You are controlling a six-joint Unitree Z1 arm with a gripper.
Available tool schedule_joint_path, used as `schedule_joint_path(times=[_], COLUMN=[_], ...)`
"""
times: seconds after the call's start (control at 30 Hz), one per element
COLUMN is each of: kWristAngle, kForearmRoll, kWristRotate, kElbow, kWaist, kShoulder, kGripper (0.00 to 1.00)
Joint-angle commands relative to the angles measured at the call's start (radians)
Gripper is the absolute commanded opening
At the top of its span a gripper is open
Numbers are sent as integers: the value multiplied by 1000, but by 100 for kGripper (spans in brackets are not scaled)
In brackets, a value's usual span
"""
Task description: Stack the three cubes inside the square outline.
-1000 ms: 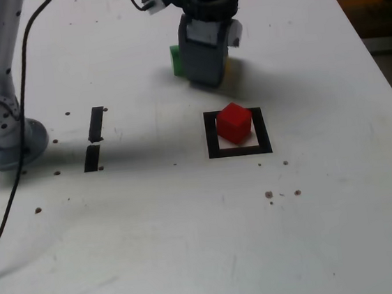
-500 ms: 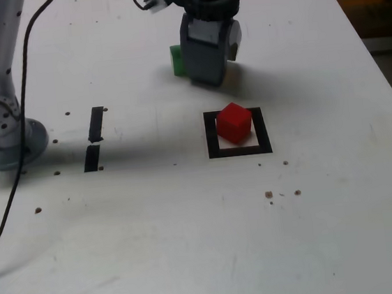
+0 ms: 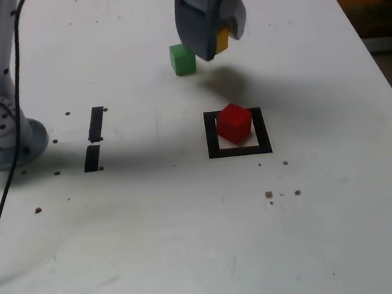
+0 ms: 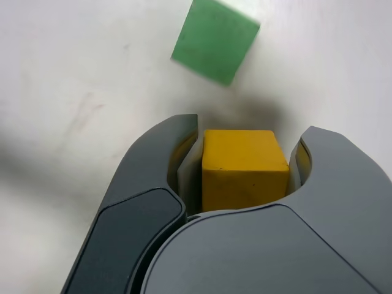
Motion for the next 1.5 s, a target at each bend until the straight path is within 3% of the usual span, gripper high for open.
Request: schedule_joint_path(times=[0.0,0.23,0.5,0.87,1.47], kWristAngle=[-8,-30,-29,-18,-15], kForearmRoll=[29,62,58,-41,-141], kWristRotate=[47,180,113,69,56], kElbow=[-26,-113,-78,71,132], kWaist=[-31,-209,-359,-375,-392], kShoulder=[-27,-78,-76,-74,-13], kGripper=[21,19,19,19,19])
